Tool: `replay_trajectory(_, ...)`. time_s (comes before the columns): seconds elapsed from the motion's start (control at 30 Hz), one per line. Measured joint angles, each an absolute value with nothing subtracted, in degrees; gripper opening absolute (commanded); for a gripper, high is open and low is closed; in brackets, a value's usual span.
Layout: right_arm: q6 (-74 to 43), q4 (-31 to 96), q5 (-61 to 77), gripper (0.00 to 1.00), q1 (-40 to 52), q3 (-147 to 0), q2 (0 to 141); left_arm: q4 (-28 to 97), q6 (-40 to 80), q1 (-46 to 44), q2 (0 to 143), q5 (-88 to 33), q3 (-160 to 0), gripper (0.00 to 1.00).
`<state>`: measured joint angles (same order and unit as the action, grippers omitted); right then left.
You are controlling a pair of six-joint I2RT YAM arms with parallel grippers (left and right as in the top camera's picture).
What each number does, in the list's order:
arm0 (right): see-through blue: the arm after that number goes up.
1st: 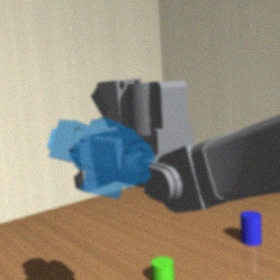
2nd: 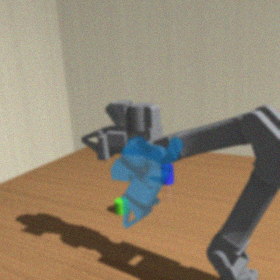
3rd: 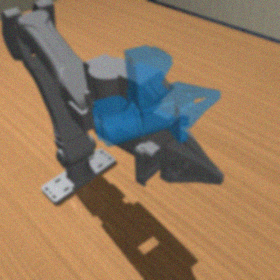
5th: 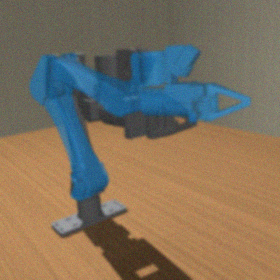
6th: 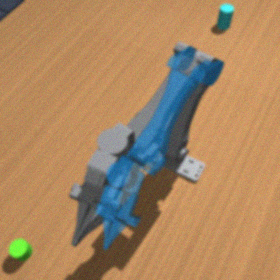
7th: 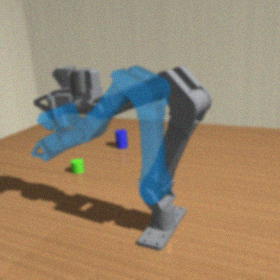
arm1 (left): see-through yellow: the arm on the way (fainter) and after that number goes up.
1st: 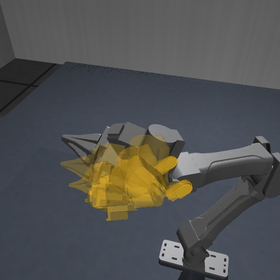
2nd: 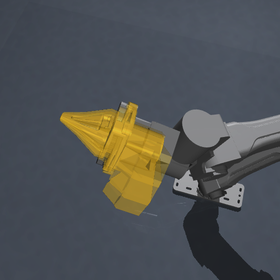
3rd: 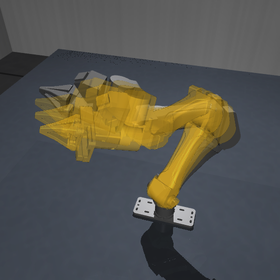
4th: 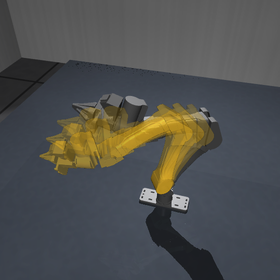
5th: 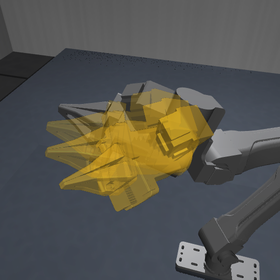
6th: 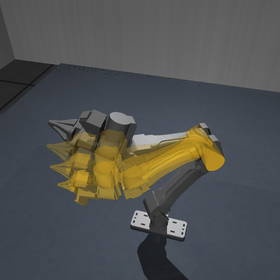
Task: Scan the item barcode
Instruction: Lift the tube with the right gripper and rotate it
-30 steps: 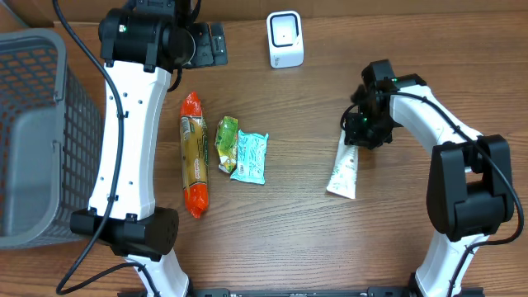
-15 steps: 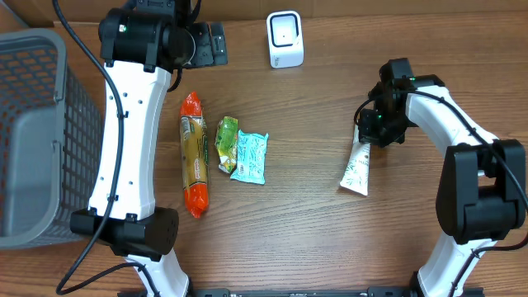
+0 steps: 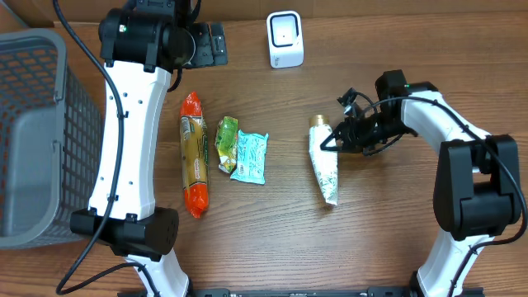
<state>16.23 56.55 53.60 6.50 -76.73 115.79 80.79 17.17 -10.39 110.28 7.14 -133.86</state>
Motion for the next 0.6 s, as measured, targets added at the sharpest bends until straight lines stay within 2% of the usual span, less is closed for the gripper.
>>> replay_trajectory(0.17, 17.10, 49.01, 55.31, 0.04, 5.98, -69.56, 115.85, 80.82, 17.17, -10.39, 110.28, 7.14, -133.86, 1.00)
replay_trajectory(0.33, 14.70, 47.75, 54.85, 0.05, 3.64, -67.96, 115.90, 80.82, 17.17, -10.39, 110.28, 7.11, -133.86, 1.00)
replay_trajectory(0.5, 8.58, 47.05, 47.70, 0.13, 1.45, -67.96, 115.90, 80.82, 17.17, -10.39, 110.28, 7.14, -133.86, 1.00)
replay_trajectory(0.6, 4.10, 47.86, 42.98, 0.27, 0.80, -68.20, 115.66, 80.84, 17.17, -10.39, 110.28, 7.14, -133.86, 1.00)
